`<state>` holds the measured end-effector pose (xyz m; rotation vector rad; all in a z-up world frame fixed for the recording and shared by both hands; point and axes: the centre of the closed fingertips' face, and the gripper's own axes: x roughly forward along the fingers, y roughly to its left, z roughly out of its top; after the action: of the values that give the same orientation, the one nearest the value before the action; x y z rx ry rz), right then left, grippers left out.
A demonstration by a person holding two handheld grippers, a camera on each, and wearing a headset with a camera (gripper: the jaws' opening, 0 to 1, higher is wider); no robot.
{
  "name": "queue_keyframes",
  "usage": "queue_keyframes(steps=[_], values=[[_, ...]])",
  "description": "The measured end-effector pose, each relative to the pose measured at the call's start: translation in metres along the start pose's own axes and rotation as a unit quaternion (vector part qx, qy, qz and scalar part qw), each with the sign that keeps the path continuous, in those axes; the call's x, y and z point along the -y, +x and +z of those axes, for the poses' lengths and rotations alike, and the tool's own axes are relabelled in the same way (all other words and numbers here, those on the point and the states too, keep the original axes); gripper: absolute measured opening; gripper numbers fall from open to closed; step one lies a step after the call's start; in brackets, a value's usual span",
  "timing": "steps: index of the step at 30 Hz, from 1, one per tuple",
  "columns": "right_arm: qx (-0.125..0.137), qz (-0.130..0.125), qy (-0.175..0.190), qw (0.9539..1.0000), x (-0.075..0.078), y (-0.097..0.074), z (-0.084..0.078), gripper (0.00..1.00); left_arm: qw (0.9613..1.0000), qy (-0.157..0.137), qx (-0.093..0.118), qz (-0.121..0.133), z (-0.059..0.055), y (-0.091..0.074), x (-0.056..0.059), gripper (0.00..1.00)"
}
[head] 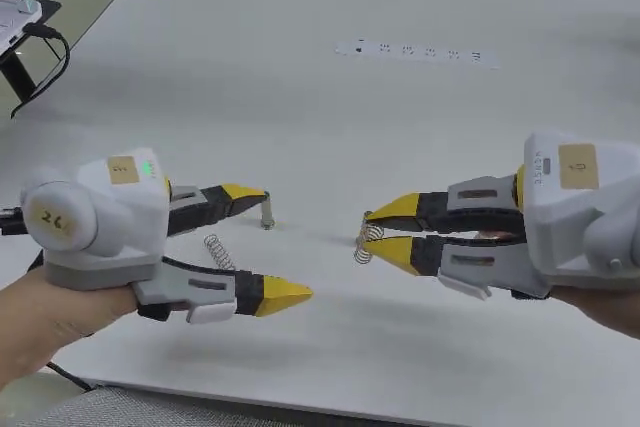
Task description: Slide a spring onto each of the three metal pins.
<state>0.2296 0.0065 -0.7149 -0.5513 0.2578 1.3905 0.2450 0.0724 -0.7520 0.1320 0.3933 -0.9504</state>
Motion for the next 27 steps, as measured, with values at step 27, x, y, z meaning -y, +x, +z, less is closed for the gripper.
queue_keyframes(steps=[27], values=[[-0.019,-0.003,-0.007,0.9998,0.003,-0.002,-0.007,0.07,0.9970,-0.035,-0.004,0.069,-0.010,-0.024,-0.038,0.98]])
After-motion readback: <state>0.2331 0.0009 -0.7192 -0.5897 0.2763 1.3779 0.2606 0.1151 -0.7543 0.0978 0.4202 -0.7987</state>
